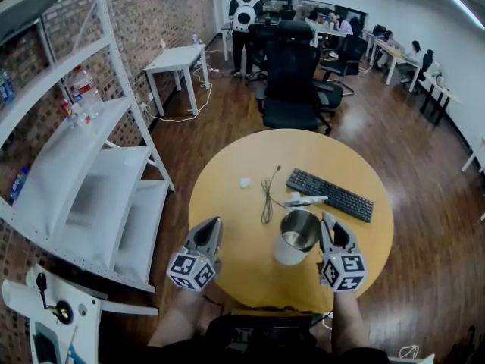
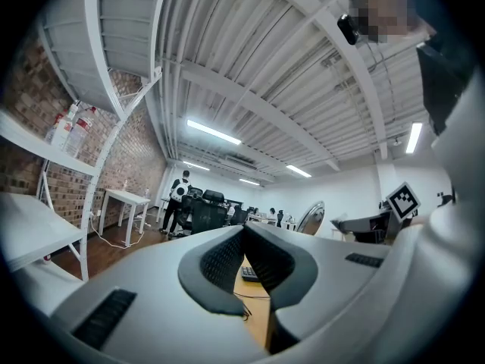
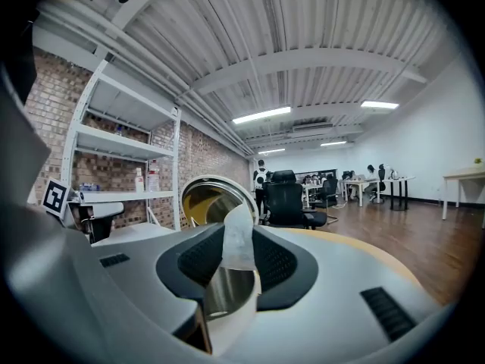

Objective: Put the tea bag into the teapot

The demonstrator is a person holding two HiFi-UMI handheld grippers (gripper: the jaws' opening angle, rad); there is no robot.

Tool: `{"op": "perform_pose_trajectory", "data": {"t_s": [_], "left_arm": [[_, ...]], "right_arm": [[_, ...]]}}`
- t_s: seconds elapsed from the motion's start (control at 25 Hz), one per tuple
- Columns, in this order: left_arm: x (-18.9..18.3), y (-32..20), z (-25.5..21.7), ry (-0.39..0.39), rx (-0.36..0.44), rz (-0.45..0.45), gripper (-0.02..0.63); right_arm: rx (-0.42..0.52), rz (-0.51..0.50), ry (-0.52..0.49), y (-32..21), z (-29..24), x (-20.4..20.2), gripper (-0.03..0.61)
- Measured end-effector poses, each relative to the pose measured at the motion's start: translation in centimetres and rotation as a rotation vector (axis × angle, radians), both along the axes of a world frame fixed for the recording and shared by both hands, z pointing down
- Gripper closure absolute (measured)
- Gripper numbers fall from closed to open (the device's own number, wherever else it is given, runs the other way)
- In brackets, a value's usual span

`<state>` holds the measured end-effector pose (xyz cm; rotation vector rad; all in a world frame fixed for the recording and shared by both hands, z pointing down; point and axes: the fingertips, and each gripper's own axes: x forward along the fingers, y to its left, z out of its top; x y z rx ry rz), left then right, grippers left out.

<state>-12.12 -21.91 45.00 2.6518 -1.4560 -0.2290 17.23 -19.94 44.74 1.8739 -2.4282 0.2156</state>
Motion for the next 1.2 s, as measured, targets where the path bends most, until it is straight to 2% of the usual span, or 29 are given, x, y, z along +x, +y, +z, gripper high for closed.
{"op": "perform_pose_trajectory", "data": {"t_s": [0.36, 0.72, 0.8, 0.88, 1.2], "left_arm": [[-0.4, 0.0, 0.6, 0.024, -0.014, -0.01, 0.62], [-1.6, 0.0, 0.9, 0.043, -0.027, -0.037, 0.618], [-1.9, 0.0, 0.8, 0.045, -0.025, -0.042, 0.619], [-2.0, 0.0, 0.9, 0.046, -0.027, -0.042, 0.618], [-2.0, 0.3, 1.1, 0.046, -0.036, -0.038, 0.619]], "right_arm": [[-0.007, -0.069, 0.044, -1.0, -0.5, -4.0, 0.47], [-0.049, -0.073, 0.066, -1.5, 1.5, -4.0, 0.468], [-0.053, -0.071, 0.065, -1.7, 2.0, -4.0, 0.439], [-0.056, -0.066, 0.064, -1.7, 2.1, -4.1, 0.383], [-0.028, -0.051, 0.03, -1.0, 1.3, -3.3, 0.38]]}}
